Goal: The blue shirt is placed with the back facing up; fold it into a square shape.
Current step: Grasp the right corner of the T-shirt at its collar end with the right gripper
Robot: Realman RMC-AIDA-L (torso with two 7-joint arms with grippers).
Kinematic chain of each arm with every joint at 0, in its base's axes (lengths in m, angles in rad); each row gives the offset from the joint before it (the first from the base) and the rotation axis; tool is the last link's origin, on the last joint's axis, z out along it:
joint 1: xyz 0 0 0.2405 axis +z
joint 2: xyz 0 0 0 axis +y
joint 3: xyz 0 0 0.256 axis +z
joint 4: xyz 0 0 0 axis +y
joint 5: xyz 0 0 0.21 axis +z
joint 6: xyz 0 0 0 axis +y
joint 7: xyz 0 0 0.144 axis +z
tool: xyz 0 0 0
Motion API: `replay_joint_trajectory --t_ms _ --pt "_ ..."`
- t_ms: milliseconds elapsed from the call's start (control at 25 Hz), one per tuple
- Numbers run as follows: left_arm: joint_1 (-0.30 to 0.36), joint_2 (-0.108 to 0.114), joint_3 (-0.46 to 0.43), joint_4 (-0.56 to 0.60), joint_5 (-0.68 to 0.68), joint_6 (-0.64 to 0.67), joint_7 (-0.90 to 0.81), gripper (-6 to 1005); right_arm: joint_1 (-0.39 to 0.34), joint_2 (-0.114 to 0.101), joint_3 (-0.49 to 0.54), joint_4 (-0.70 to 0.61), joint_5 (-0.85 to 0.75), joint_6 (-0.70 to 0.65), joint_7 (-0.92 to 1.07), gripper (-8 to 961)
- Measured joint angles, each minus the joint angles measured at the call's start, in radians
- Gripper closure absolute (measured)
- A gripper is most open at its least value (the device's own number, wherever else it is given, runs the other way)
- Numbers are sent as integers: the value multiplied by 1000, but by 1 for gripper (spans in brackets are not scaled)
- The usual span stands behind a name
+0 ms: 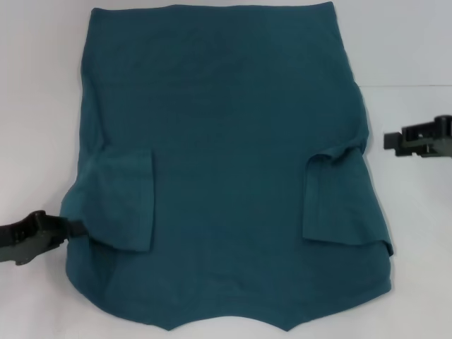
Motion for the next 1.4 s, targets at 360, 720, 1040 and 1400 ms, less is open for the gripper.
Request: replay_joint_trajectory --t_ms 360,720,1040,1400 --pt "-3 8 -32 -1 -5 -3 6 944 -24 -56 -8 -16 -157 -182 -9 498" --pt "-10 7 -27 -8 -4 -15 6 945 -20 -28 -46 -11 -268 -155 -51 497" --pt "-6 4 -27 -9 -1 -28 6 945 -12 17 -100 -6 -292 -84 -58 496" --pt "-5 2 -27 -9 -4 -29 5 946 -3 34 -108 -3 -313 -91 -60 495"
